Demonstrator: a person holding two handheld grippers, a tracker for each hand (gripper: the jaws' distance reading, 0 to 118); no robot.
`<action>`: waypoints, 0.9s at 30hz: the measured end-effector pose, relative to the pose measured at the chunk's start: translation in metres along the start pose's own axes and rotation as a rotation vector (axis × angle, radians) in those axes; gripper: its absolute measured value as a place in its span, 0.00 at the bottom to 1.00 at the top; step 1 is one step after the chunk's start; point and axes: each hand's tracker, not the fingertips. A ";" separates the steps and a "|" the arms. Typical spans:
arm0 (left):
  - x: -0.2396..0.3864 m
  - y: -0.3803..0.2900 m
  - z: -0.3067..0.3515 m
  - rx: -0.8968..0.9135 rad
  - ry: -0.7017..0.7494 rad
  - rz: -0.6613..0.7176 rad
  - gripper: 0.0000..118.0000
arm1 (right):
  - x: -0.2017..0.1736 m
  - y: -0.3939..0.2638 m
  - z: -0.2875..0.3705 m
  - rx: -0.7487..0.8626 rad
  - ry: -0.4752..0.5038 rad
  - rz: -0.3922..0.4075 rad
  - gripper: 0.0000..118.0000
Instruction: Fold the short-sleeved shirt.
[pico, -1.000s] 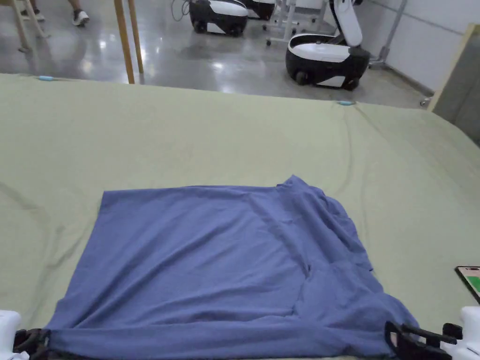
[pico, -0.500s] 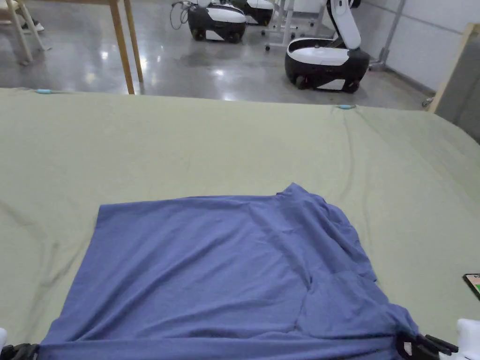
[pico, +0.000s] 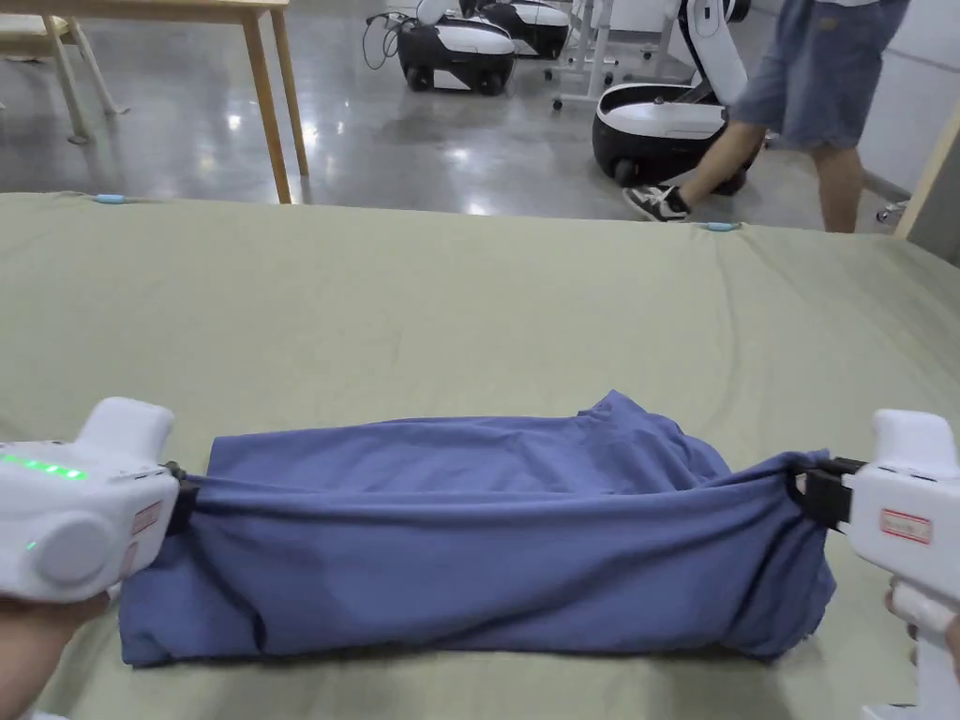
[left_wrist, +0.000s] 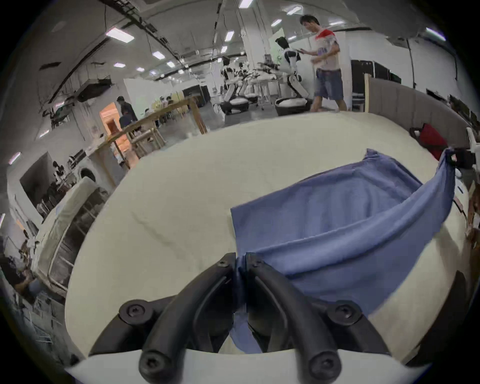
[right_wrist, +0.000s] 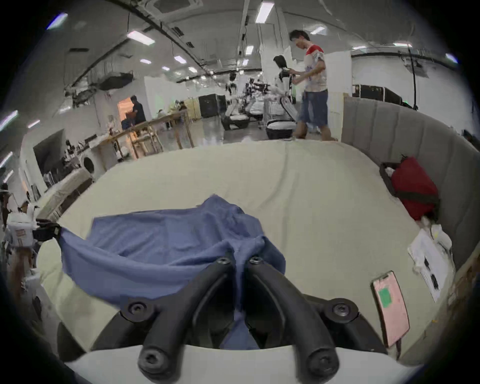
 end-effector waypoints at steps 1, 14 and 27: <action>-0.001 0.001 -0.016 -0.039 -0.008 0.020 0.07 | -0.002 -0.001 -0.013 -0.025 -0.006 -0.005 0.07; 0.017 -0.071 0.109 0.222 -0.025 0.122 0.96 | -0.035 -0.073 0.069 0.098 0.093 0.076 0.87; 0.026 -0.154 0.096 0.039 -0.032 0.198 0.80 | -0.065 -0.139 0.107 -0.007 0.084 -0.022 0.00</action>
